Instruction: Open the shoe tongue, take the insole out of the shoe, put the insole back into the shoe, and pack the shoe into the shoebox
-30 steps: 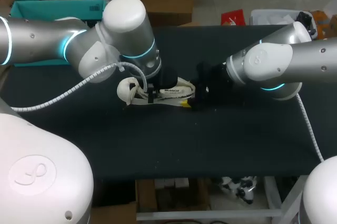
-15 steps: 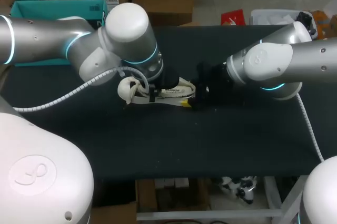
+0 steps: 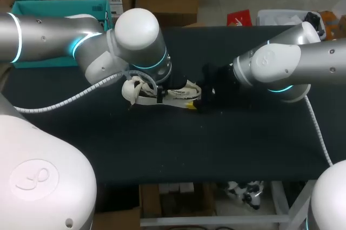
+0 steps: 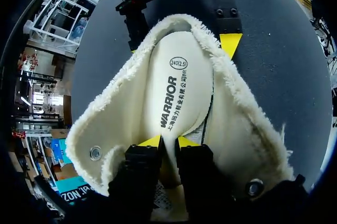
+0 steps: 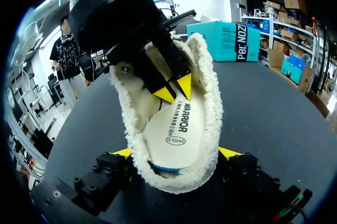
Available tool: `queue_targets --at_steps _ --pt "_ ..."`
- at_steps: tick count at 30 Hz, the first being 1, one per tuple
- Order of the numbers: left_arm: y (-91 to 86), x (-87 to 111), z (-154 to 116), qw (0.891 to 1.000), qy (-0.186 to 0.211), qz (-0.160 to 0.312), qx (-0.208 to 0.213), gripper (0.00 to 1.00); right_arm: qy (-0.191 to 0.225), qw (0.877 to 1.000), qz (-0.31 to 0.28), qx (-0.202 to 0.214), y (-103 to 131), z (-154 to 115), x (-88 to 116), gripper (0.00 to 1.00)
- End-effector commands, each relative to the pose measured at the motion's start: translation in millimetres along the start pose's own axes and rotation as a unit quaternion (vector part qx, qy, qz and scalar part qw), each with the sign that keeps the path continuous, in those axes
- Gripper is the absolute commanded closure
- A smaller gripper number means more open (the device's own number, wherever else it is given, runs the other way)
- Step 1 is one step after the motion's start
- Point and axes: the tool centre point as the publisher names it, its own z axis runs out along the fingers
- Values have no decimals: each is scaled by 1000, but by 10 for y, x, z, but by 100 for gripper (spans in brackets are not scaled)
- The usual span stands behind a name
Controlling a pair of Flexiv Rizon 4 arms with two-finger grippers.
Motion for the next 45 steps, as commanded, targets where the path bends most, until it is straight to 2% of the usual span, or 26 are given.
queue_targets --at_steps 1,3,12,23,32,45 --pt "-73 -125 743 1000 -10 -4 -4 91 4 1000 -2 -1 -26 49 44 100" --pt "-72 -151 730 1000 -11 -6 -2 100 4 1000 -2 -1 -26 49 44 100" --pt "-70 -194 493 1000 -12 -11 9 100 4 1000 -2 -1 -26 49 44 100" --pt "-93 -140 -102 998 4 -20 57 100 4 1000 -2 -1 -26 49 44 100" --pt "-138 -40 -518 994 33 -17 106 100 4 1000 -2 -1 -26 49 44 100" --pt "-110 67 -785 983 71 -36 163 100 4 1000 -2 -1 -26 49 44 100"
